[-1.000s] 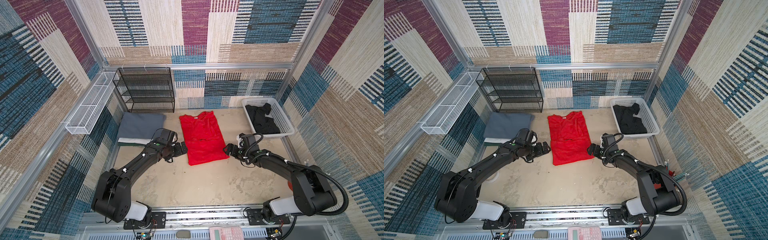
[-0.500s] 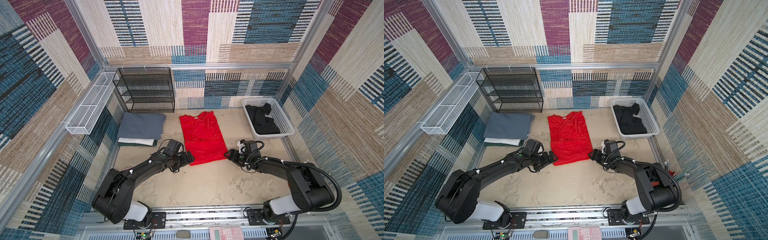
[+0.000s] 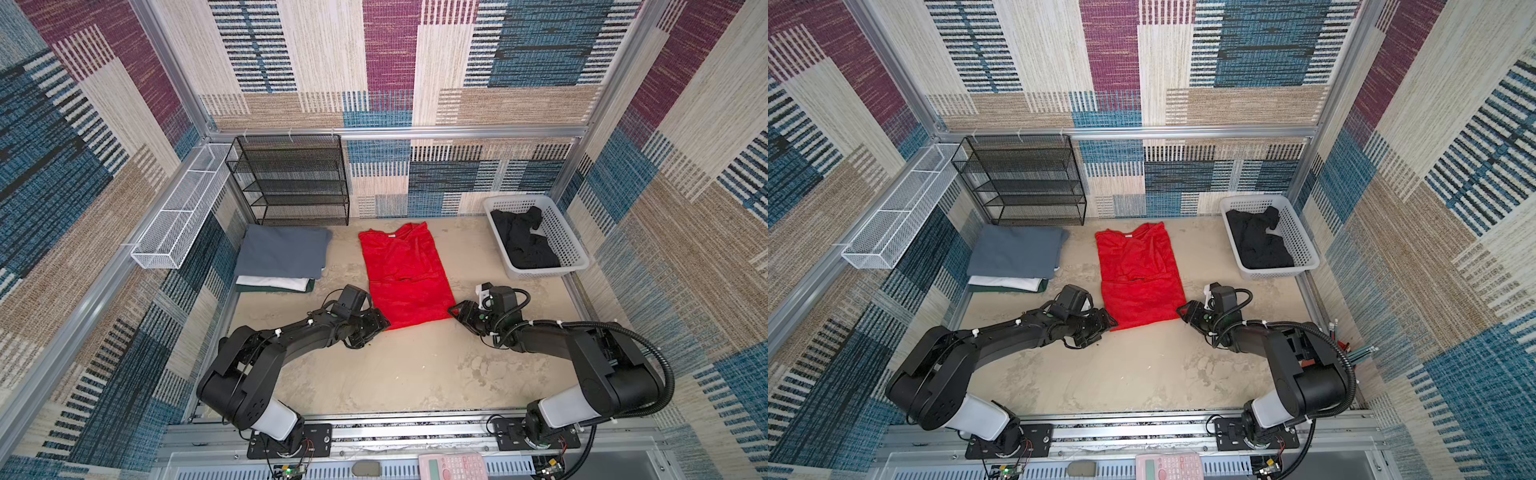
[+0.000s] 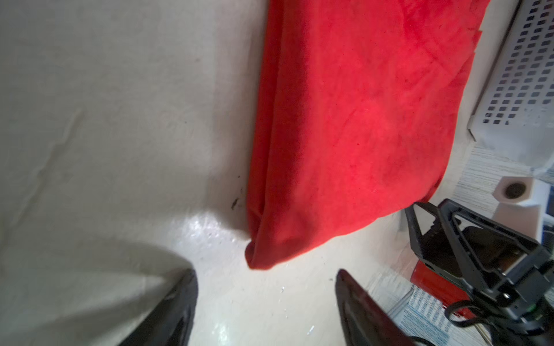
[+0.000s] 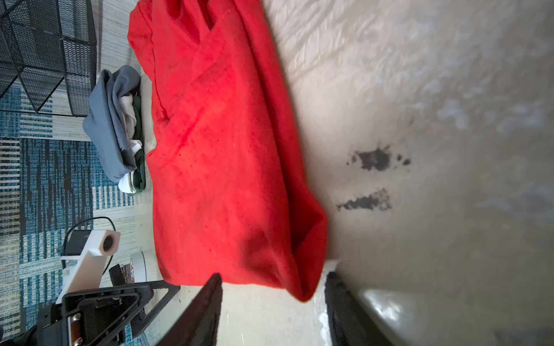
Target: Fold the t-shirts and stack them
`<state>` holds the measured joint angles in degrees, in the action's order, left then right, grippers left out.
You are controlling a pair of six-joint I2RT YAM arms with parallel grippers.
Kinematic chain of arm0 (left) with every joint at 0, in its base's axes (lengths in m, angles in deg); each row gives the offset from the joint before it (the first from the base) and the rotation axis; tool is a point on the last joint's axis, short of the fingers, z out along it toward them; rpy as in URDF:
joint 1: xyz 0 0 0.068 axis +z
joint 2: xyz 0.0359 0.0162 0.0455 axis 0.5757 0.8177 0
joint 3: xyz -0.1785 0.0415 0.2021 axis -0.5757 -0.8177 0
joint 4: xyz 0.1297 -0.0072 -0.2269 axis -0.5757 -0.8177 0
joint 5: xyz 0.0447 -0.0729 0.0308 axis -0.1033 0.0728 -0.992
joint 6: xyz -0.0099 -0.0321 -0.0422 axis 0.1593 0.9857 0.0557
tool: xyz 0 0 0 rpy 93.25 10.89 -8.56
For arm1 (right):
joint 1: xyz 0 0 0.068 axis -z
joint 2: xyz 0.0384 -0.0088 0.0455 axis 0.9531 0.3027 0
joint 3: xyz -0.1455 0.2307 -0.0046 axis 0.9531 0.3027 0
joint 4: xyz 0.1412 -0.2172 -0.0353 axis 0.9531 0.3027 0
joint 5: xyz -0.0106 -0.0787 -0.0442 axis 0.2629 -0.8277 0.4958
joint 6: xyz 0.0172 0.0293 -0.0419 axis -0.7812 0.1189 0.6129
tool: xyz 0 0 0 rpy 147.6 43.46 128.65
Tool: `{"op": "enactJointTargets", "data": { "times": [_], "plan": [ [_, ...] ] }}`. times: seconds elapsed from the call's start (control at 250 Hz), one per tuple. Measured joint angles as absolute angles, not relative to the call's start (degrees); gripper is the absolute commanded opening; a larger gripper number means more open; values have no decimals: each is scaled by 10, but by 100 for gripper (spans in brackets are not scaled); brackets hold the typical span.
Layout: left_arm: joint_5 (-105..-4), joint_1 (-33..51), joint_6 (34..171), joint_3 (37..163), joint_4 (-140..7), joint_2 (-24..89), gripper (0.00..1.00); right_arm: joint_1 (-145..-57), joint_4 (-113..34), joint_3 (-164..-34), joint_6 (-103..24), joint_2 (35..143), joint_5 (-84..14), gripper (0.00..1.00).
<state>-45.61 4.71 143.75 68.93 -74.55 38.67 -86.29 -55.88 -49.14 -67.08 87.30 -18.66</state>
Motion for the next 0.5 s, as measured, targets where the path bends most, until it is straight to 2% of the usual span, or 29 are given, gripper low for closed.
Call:
{"op": "enactJointTargets", "data": {
  "times": [0.196, 0.44, 0.504],
  "plan": [
    [-440, 47, 1440, 702, -724, 411, 65, -863, -573, -490, -675, 886, -182, 44],
    [-440, 47, 1440, 718, -720, 434, 48, -863, -579, -490, -675, 898, -180, 29],
    [-440, 47, 1439, 723, -725, 440, 47, -863, -578, -491, -675, 901, -179, 24]
  ]
}}
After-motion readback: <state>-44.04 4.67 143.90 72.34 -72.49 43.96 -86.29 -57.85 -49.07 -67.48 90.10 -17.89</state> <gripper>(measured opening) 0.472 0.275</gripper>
